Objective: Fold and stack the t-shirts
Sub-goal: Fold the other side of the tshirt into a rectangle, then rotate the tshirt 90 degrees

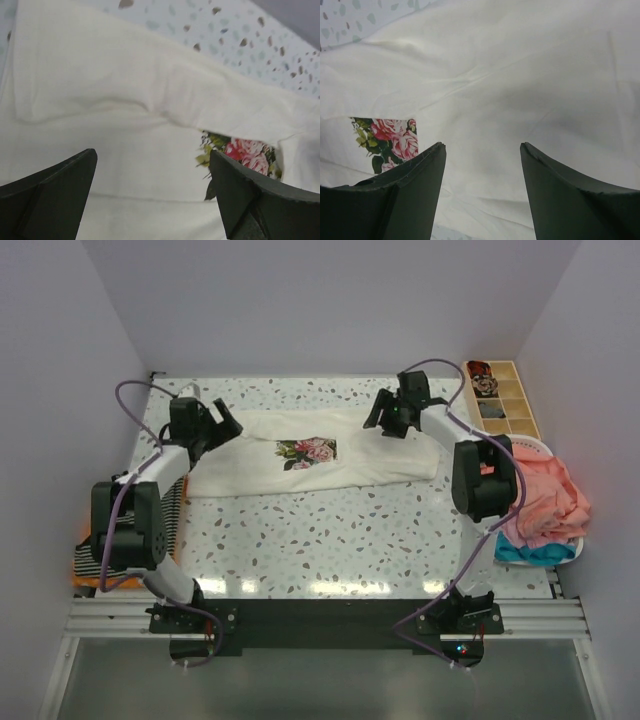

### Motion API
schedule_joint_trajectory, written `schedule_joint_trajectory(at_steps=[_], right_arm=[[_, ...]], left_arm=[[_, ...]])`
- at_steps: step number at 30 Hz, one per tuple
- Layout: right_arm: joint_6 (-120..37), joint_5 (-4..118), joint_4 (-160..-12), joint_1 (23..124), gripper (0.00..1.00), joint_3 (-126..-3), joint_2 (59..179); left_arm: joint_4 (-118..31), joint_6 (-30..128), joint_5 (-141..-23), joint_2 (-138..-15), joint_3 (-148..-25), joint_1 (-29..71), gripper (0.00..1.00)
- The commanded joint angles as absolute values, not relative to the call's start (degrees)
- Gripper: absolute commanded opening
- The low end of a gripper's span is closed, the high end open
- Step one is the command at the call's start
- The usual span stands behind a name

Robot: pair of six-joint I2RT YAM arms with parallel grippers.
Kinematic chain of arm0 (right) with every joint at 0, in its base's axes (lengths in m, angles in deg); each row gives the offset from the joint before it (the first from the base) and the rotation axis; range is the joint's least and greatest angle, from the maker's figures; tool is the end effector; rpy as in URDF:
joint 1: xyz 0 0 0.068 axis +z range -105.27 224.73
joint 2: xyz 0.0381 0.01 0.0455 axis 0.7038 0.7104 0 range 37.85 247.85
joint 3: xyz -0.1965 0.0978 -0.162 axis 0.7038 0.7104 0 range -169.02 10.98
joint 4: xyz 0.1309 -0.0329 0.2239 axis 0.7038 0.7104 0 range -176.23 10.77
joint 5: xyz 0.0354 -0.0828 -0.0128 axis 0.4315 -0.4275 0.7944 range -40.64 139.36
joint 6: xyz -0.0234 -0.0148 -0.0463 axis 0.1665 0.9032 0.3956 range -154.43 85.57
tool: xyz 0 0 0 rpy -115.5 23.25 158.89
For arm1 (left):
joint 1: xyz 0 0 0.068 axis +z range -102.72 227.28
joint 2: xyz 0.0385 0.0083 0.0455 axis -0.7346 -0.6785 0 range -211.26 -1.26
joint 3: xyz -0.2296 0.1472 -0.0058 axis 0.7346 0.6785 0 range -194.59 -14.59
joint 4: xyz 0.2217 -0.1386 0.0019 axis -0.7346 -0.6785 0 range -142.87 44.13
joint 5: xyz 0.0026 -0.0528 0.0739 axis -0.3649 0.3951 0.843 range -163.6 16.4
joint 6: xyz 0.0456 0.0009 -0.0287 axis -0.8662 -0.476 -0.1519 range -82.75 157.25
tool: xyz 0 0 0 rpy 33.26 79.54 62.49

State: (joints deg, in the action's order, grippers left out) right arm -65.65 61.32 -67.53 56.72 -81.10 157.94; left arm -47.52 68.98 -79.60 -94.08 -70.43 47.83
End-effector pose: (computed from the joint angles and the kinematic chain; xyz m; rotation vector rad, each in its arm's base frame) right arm 0.4596 0.1051 0.2005 0.3087 2.4299 0.5959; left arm 0.3502 -0.0003 0.2095 -0.5767 2.1986 -0.4085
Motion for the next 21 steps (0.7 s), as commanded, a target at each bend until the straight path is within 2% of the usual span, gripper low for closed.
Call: schedule_joint_trajectory(at_steps=[1, 5, 10, 15, 16, 21], right_arm=[[-63.52, 55.60, -60.75, 56.69, 0.65, -82.19, 157.21], [-63.70, 56.91, -65.38, 56.69, 0.66, -74.03, 153.17], [-63.26, 57.35, -64.61, 56.86, 0.66, -68.84, 149.74], [-64.05, 51.83, -61.45, 56.86, 0.66, -65.84, 147.98], [-64.22, 50.77, -60.74, 56.86, 0.70, -66.10, 148.24], [-64.57, 45.05, -55.56, 56.08, 0.74, -73.19, 155.43]], left_arm=[[-36.12, 64.94, -86.50, -102.49, -83.02, 47.80, 1.00], [-37.16, 62.83, -94.86, -116.64, -93.94, 47.80, 1.00], [-40.85, 60.37, -94.97, -124.73, -98.53, 45.70, 1.00], [-43.40, 62.91, -91.10, -123.87, -92.39, 45.52, 1.00], [-44.54, 63.52, -89.96, -123.52, -90.81, 45.52, 1.00], [-49.03, 65.37, -88.19, -120.01, -82.21, 44.29, 1.00]])
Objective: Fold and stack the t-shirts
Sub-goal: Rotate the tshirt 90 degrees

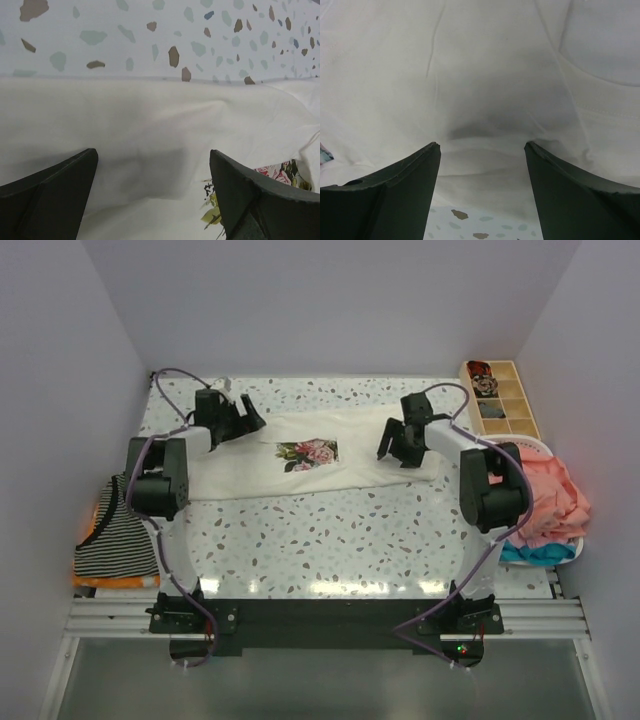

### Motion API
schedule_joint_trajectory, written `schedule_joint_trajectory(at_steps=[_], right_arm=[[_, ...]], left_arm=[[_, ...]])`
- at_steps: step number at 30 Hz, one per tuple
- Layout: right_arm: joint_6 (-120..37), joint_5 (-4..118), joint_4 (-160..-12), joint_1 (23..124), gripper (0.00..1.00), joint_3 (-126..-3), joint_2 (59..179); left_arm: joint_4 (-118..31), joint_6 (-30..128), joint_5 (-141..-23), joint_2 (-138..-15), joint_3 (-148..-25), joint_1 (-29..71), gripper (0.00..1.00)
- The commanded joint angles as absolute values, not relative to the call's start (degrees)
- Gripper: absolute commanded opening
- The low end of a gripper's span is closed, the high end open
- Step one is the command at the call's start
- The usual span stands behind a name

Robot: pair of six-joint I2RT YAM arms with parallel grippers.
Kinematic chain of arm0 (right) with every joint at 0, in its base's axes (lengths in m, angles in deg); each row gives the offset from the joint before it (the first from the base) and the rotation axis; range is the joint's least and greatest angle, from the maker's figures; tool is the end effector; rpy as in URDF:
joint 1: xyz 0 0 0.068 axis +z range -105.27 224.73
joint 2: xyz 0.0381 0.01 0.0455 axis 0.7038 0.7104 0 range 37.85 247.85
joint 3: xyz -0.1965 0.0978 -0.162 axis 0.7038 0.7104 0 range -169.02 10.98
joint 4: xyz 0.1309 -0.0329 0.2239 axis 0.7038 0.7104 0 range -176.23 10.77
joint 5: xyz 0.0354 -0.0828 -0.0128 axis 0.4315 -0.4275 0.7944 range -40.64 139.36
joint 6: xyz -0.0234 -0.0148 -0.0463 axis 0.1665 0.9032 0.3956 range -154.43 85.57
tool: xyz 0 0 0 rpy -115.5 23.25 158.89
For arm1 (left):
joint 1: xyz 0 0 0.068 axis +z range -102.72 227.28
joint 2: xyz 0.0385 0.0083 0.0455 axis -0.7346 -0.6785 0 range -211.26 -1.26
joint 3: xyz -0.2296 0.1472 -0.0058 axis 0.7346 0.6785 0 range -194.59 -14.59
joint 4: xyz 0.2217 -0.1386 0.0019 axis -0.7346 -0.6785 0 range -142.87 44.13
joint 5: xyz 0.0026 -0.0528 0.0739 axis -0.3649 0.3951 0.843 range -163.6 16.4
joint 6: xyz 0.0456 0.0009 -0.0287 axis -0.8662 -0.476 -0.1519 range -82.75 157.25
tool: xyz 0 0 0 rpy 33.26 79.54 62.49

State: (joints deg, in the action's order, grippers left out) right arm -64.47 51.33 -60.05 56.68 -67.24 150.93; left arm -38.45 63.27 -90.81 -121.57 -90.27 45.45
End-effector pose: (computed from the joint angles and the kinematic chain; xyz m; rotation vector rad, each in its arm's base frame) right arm 0.4027 0.0864 0.1696 0.4079 2.6357 0.2895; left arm 0.4551 -0.0250 0.1467 -0.3058 2.2319 -0.5983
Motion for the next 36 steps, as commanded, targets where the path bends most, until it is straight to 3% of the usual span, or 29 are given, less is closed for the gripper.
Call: schedule_joint_trajectory(at_steps=[1, 9, 14, 17, 23, 27, 32, 36], right_arm=[[-64.75, 44.70, -55.12, 55.81, 0.74, -74.79, 156.75], [-63.96, 45.04, -48.35, 55.19, 0.74, -99.03, 171.76], [-62.55, 51.63, -38.26, 55.37, 0.74, -123.26, 183.47], [-62.99, 57.67, -38.49, 55.72, 0.77, -128.84, 187.78], [-62.99, 70.08, -42.08, 57.83, 0.79, -132.38, 192.70], [-64.31, 88.85, -51.58, 58.27, 0.79, -130.18, 193.85], [-64.74, 90.57, -61.83, 56.61, 0.79, -123.71, 187.37], [-62.83, 85.68, -66.71, 53.88, 0.80, -114.55, 172.90]], left_arm=[[-49.47, 65.64, -88.10, -118.09, -80.79, 43.24, 1.00], [-50.70, 70.81, -88.54, -104.37, -62.52, 35.33, 1.00], [-51.14, 73.02, -91.97, -96.28, -55.39, 28.13, 1.00], [-49.31, 76.27, -94.51, -93.03, -51.17, 22.07, 1.00], [-48.50, 80.40, -100.23, -94.95, -51.67, 7.04, 1.00], [-50.43, 80.49, -101.29, -98.64, -59.23, -0.08, 1.00], [-57.44, 77.26, -96.30, -95.75, -68.61, -0.36, 1.00], [-68.18, 71.71, -84.53, -92.59, -78.21, 3.23, 1.00]])
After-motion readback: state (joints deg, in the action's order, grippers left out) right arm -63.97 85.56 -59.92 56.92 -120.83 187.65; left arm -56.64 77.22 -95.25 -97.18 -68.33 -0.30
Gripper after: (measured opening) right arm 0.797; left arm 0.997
